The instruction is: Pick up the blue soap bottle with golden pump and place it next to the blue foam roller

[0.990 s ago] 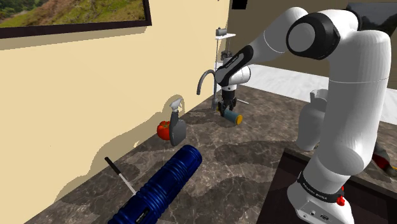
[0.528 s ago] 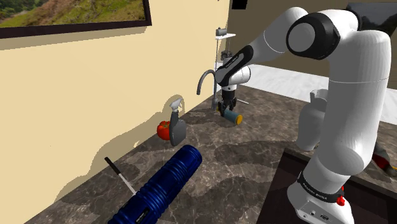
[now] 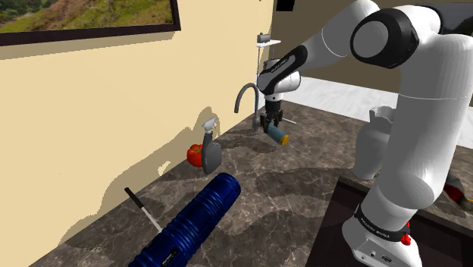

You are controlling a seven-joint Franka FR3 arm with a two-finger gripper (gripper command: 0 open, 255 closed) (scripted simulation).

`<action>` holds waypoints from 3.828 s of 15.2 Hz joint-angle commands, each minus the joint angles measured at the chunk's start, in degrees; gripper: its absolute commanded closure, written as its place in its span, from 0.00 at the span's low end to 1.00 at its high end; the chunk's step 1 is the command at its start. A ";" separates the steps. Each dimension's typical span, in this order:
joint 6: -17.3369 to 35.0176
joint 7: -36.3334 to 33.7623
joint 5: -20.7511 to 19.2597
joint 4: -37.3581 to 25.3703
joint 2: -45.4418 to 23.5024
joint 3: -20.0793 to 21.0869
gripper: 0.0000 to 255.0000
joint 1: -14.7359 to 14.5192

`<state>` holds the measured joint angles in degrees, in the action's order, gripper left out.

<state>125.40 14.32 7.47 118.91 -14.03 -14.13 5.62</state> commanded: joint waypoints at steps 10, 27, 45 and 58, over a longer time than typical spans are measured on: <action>-7.54 -1.43 -1.80 -3.12 4.62 -0.47 1.00 -0.30; -18.95 -2.92 -3.42 -10.24 9.13 -0.68 1.00 -0.50; -14.37 -25.69 -2.58 15.55 32.08 12.20 1.00 -10.82; -12.91 -43.01 4.55 21.08 38.25 24.93 1.00 -19.59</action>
<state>112.14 -26.95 11.24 139.55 23.88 9.51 -13.08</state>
